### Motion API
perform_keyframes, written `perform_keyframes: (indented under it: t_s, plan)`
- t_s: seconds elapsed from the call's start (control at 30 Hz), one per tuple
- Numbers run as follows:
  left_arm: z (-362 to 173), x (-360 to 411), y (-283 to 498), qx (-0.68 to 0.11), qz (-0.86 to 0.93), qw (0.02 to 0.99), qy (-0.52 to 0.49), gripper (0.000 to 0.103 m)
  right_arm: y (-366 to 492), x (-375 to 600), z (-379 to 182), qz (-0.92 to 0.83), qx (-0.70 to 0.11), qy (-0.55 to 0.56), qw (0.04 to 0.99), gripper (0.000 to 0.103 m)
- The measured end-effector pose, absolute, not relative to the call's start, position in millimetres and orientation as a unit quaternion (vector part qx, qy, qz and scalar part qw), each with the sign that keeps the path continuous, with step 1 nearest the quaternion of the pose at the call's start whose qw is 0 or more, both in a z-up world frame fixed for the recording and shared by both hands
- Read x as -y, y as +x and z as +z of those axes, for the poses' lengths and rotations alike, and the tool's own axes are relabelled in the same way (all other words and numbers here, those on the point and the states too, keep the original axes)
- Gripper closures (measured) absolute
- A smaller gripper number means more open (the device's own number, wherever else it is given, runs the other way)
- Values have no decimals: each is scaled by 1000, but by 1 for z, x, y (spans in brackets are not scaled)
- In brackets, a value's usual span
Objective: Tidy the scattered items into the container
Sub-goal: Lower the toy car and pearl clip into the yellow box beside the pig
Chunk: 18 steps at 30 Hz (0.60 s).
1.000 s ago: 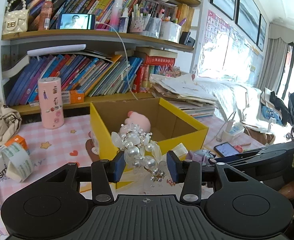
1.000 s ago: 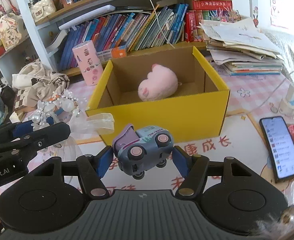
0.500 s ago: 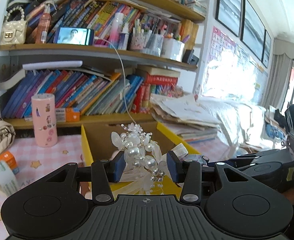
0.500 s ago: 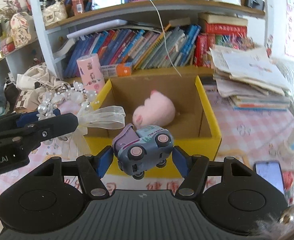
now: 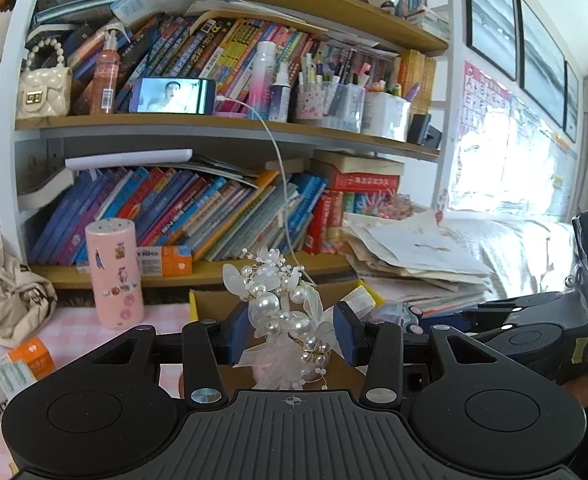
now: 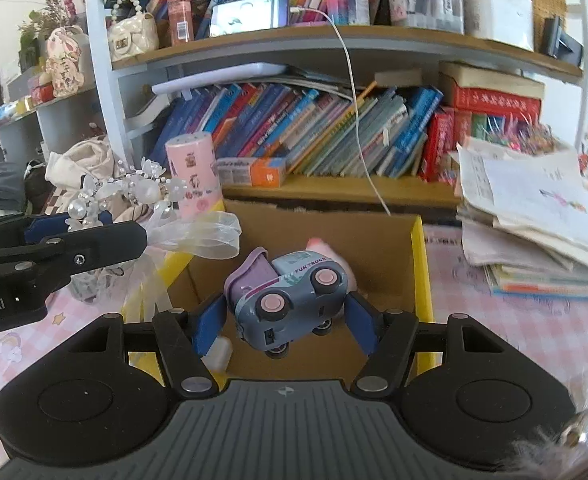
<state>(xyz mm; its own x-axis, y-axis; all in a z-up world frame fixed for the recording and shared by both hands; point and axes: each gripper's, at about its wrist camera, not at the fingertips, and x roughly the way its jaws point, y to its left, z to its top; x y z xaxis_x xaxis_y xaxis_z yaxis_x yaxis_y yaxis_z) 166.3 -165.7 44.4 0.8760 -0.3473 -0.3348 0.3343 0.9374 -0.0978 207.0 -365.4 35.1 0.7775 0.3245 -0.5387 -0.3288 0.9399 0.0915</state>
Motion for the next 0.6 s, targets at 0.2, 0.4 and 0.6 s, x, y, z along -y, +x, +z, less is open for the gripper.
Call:
perform_keyframes:
  t_s: [0.2, 0.4, 0.6]
  plan:
    - [40, 180, 194, -186, -160, 969, -5, 60, 243, 373, 37, 186, -279, -20, 942, 40]
    - [15, 190, 223, -264, -143, 954, -1, 60, 272, 371, 14, 207, -327, -34, 921, 40]
    - [-3, 198, 232, -298, -139, 944, 39, 59, 283, 368, -10, 218, -362, -53, 905, 40]
